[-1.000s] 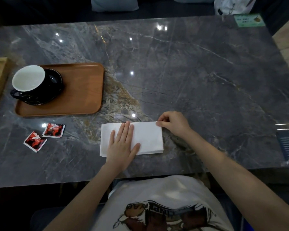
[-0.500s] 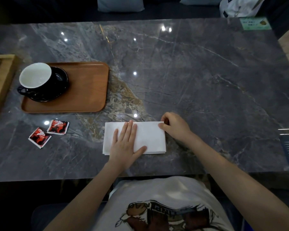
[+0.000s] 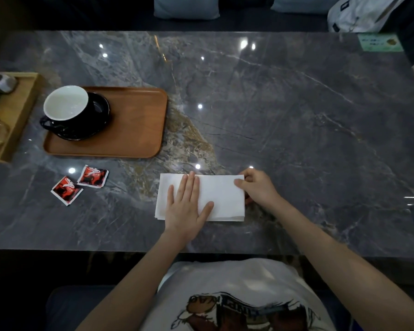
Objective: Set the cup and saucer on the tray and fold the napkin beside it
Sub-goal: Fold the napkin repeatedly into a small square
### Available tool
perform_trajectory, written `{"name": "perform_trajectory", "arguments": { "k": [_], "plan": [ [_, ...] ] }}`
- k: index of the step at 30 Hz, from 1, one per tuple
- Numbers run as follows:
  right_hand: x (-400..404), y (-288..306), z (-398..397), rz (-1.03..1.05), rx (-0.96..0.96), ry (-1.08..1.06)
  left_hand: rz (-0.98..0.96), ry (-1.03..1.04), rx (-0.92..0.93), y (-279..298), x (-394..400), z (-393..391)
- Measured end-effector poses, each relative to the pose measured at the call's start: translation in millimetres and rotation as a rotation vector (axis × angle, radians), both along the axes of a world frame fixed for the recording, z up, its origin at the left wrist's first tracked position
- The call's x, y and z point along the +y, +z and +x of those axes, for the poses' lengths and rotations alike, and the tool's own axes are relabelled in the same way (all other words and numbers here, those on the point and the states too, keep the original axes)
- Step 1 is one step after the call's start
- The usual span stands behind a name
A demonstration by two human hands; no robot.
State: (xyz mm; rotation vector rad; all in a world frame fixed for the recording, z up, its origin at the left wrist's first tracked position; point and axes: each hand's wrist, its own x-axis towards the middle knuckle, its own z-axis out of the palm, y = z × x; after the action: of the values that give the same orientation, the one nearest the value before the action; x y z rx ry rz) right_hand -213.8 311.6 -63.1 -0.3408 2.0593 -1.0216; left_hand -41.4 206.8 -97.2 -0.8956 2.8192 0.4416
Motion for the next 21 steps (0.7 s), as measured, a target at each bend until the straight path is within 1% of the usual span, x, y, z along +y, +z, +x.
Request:
{"name": "perform_trajectory", "arguments": {
  "k": [2, 5, 9, 11, 18, 21],
  "plan": [
    [-0.1, 0.3, 2.7, -0.014, -0.008, -0.033, 0.002, -0.001, -0.008, 0.0, 0.2, -0.1],
    [-3.0, 7.3, 4.3, -0.090, -0.073, -0.103, 0.027, -0.012, -0.010, 1.3, -1.3, -0.4],
    [-11.9, 28.0, 6.2, -0.156, -0.094, -0.082, 0.126, -0.035, 0.018, 2.0, -8.8, 1.3],
    [-20.1, 41.1, 7.5, -0.148, -0.105, -0.015, 0.159, -0.045, 0.027, 3.1, -10.4, 2.5],
    [-53.1, 71.5, 6.7, -0.051, -0.163, 0.400, 0.072, -0.090, -0.030, 10.4, -4.4, 1.7],
    [-60.6, 73.8, -0.9, -0.010, -0.207, 0.506, 0.117, -0.101, -0.030, 18.1, -10.8, 3.5]
  ]
}}
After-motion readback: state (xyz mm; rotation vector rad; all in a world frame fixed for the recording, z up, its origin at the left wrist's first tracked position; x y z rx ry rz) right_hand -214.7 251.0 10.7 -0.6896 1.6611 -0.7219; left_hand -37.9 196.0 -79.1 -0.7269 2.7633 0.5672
